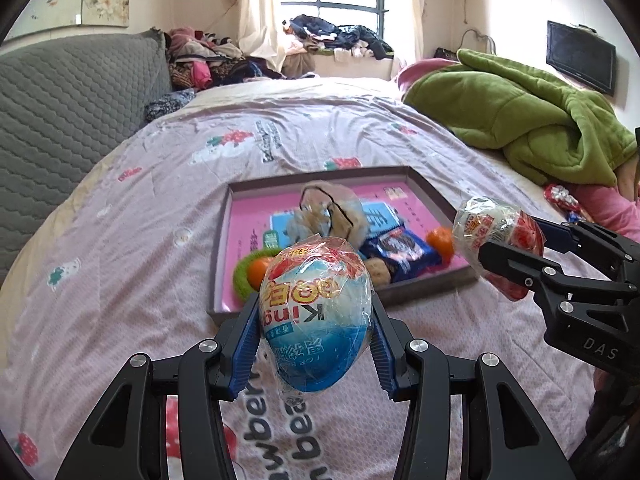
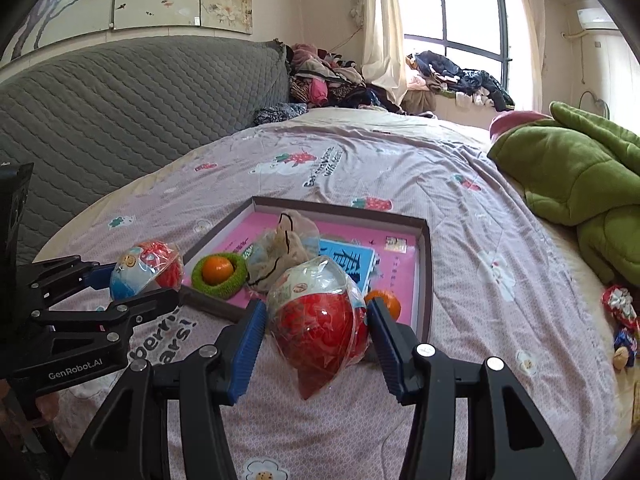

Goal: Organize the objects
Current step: 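Lift and carry the red egg and blue egg over the tray with both tools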

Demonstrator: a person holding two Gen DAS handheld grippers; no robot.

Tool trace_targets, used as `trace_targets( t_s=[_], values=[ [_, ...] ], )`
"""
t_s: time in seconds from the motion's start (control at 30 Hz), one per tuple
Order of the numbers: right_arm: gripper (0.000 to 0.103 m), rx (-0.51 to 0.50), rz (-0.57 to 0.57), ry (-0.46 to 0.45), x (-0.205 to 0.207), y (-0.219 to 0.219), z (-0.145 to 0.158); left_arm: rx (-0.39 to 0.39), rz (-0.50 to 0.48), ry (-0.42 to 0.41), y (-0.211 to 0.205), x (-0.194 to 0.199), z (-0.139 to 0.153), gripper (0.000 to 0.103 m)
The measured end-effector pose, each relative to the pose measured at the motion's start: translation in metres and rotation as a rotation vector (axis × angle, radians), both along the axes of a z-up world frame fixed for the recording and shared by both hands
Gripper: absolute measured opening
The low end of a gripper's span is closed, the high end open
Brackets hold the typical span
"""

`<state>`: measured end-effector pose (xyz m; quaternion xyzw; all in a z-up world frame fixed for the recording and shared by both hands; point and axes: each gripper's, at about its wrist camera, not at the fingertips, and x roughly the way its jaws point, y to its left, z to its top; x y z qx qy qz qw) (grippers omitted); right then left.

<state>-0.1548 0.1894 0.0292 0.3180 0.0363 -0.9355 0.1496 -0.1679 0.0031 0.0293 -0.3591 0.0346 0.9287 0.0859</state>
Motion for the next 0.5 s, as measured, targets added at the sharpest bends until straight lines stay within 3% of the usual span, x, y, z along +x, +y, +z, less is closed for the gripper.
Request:
trace_targets(
  t_s=[0.5],
  values=[
    [0.053, 0.021, -0.014, 0.062, -0.031, 0.001, 0.019, 0.012, 0.036, 0.057, -0.025, -0.04, 0.016, 0.051]
  ],
)
